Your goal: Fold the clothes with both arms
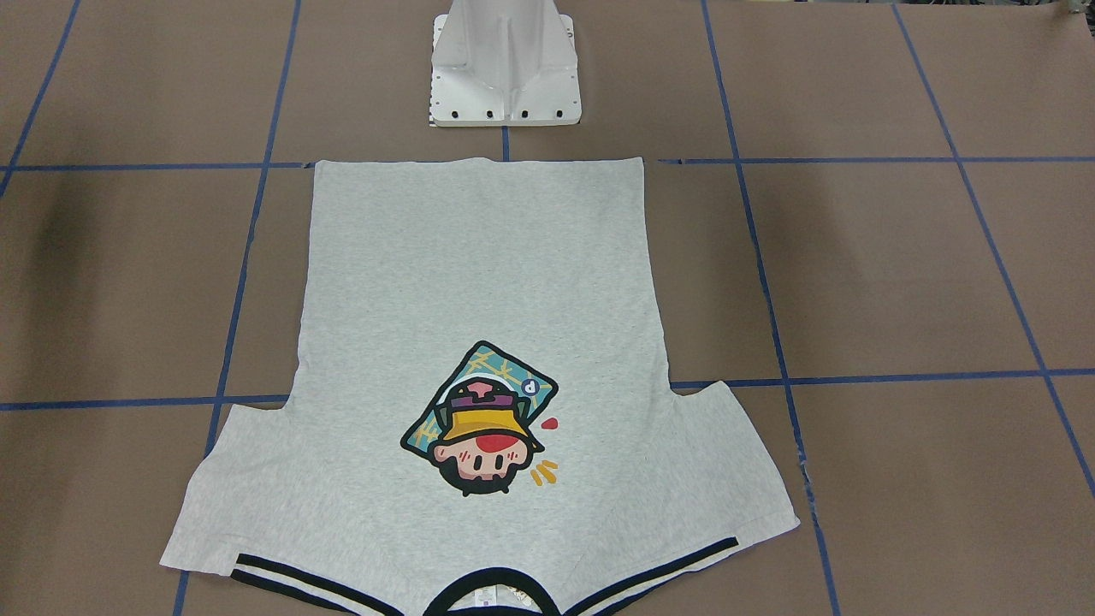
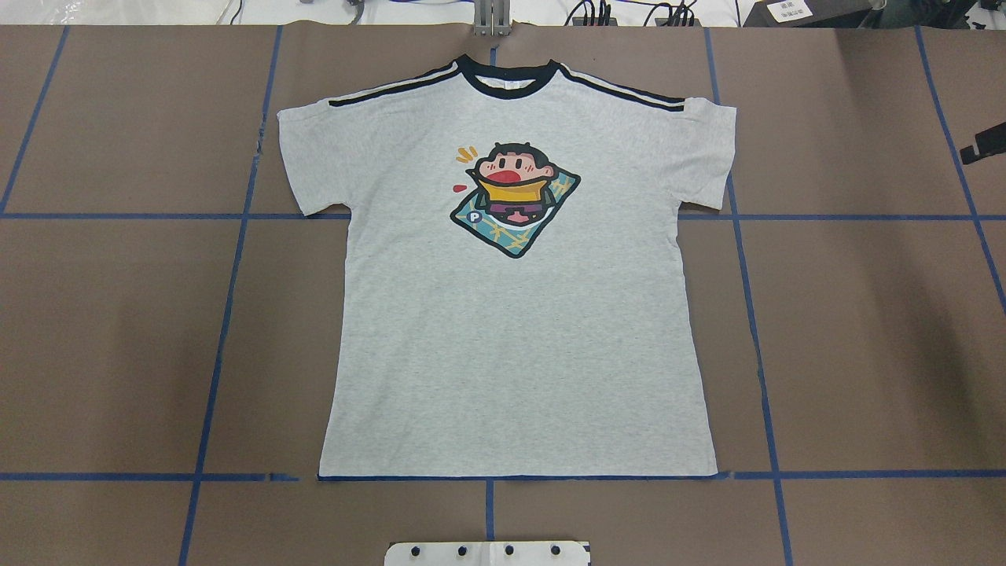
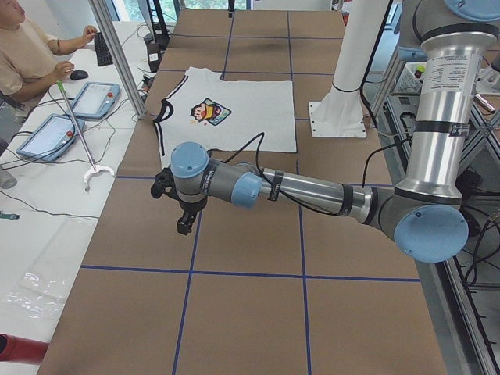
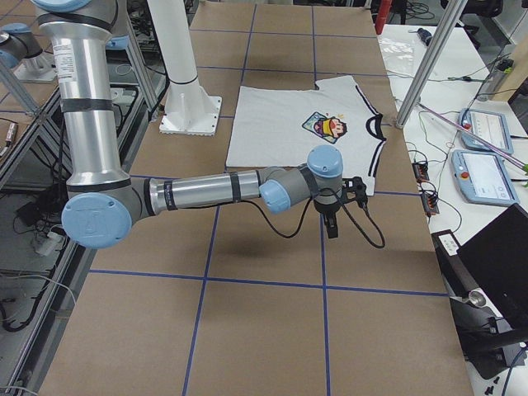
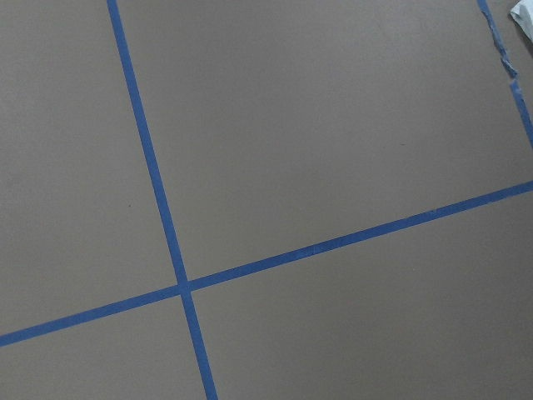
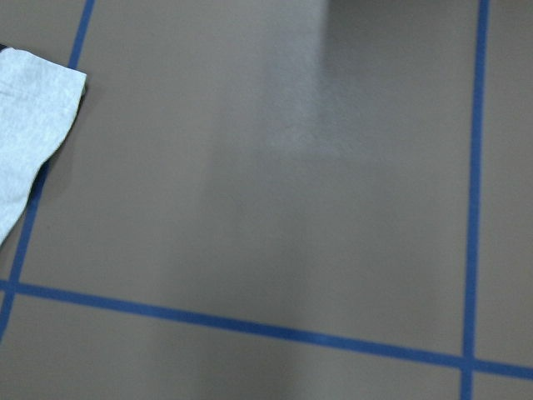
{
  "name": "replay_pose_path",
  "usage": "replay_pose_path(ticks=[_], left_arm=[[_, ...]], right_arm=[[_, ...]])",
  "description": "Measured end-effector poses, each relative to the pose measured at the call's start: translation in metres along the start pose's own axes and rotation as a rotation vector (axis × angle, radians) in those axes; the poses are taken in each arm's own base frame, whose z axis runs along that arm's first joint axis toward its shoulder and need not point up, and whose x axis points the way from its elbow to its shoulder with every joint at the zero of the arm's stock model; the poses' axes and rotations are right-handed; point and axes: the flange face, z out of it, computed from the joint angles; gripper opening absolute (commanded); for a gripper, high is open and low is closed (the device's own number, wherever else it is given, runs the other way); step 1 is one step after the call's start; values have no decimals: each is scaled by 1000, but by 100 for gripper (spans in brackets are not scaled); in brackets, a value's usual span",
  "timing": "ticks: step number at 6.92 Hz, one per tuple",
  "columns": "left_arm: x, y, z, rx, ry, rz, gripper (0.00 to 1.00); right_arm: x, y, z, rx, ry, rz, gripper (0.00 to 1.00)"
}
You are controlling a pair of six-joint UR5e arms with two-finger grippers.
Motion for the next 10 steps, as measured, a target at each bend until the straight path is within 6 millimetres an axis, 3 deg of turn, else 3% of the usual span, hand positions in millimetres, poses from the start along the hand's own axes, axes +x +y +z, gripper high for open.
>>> replay_pose_path(ticks=[1, 3, 5, 6, 7, 10], left_arm=[[1, -1, -1, 5, -2, 5, 100], [1, 0, -1, 11, -3, 16, 100], [0, 1, -1, 20, -1, 26, 100], [-1, 1, 0, 21, -1, 28, 100], [0, 0, 0, 22, -1, 29, 100], [0, -2, -1, 24, -1, 33, 100]], right_arm=[[-31, -36, 30, 15, -13, 23, 100], [-113, -101, 79, 71, 12, 108, 99], [-179, -131, 120, 178, 41, 226, 97], [-191, -137, 143, 248, 14, 344, 89], [-191, -140, 165, 286, -7, 442, 86], [-193, -144, 208, 305, 40, 516, 79]])
